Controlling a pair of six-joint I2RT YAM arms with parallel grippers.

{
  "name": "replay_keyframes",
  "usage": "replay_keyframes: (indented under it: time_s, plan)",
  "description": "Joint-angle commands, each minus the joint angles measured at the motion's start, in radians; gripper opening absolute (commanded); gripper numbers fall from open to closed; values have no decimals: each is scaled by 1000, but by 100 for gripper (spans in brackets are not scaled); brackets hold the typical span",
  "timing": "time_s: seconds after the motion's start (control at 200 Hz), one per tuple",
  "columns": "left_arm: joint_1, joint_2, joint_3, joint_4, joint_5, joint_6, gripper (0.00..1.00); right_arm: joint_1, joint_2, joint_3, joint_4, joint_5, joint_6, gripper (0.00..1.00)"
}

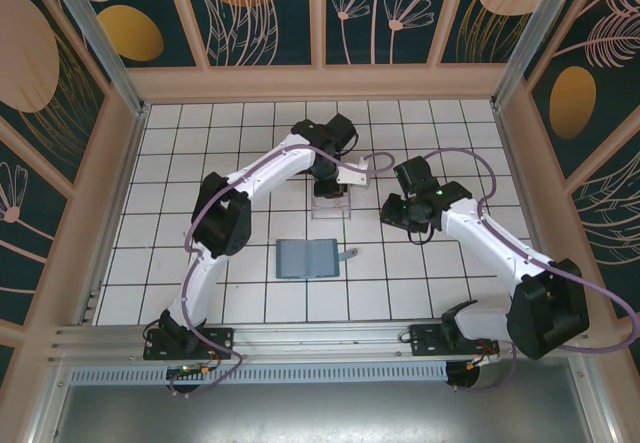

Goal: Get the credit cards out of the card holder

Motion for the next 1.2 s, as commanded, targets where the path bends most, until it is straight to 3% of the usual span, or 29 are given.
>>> replay_keyframes:
  time_s: [0.0, 0.47, 0.841, 0.956, 1.191]
  plan:
    - [-6, 16, 11, -24, -7, 25, 0, -7, 8, 30, -18, -6, -21, 36]
    - [-6, 23, 6, -25, 0, 15, 4, -7, 13, 29, -12, -15, -15, 36]
    - [-7, 50, 30, -35, 7, 14, 15, -8, -9, 1, -2, -21, -5, 35]
    - [-15, 68, 82, -90, -5, 23, 12, -7, -10, 2, -1, -20, -7, 35]
    - [-16, 37, 78, -65, -47, 0, 25, -7, -10, 2, 7, -20, -7, 36]
